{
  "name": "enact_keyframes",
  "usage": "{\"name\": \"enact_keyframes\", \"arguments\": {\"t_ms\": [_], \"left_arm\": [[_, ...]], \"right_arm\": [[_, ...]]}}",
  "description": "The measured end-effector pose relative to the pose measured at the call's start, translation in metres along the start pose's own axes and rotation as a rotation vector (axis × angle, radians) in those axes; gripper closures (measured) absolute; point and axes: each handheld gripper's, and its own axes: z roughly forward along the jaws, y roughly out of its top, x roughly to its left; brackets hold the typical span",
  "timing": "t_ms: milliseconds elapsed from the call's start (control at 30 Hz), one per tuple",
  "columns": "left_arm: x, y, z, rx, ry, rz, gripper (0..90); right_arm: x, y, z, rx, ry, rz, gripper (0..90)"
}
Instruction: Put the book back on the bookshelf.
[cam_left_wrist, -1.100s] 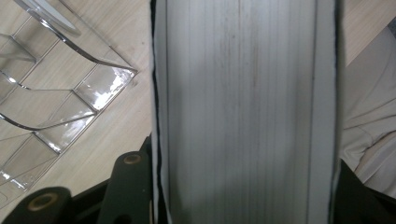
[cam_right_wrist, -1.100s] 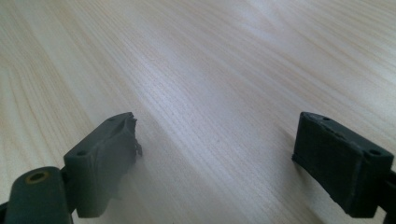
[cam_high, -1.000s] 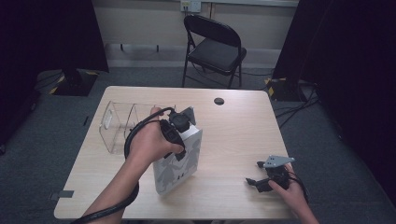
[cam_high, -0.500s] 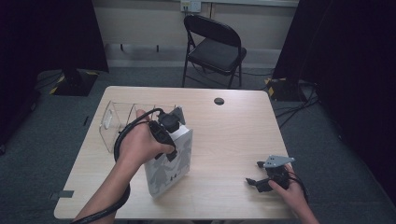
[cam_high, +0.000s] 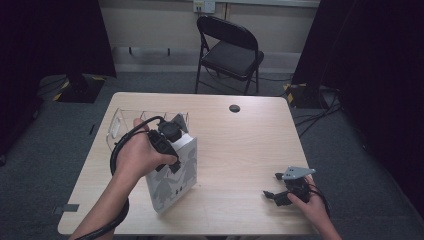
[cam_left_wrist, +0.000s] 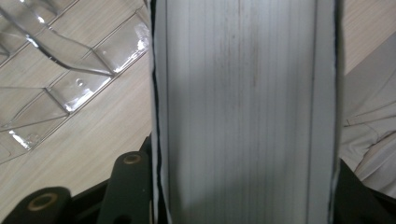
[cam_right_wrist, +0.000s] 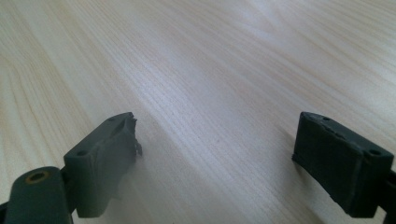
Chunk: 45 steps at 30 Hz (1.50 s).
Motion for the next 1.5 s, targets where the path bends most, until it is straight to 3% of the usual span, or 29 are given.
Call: {"name": "enact_keyframes", "arguments": {"t_ms": [733,867,1033,1200,1433,1467,1500], "left_arm": [[0.019,-0.019,-0.006,-0.003,0.026,-0.064,53.3],[0.02,-0.02,-0.006,-0.003,0.028,-0.067,53.3],[0.024,-0.022,-0.01,-0.024,0.028,-0.1,53.2],[0.026,-0.022,-0.012,-0.019,0.035,-0.1,53.3],[0.033,-0.023,-0.011,-0.024,0.047,-0.13,53.2],[0.034,-0.023,-0.009,-0.025,0.043,-0.16,53.3],[0.036,-0.022,-0.01,-0.019,0.05,-0.14,53.2]], "right_arm": [[0.0,0.0,0.0,0.001,0.004,0.0,12.1],[0.0,0.0,0.0,0.001,0.004,-0.001,12.1],[0.0,0.0,0.0,0.003,0.004,-0.002,12.1],[0.0,0.0,0.0,0.003,0.005,-0.003,12.1],[-0.001,0.0,-0.001,0.003,0.007,-0.005,12.1],[-0.001,0.0,-0.001,0.003,0.008,-0.006,12.1],[-0.001,0.0,-0.001,0.004,0.008,-0.004,12.1]]}}
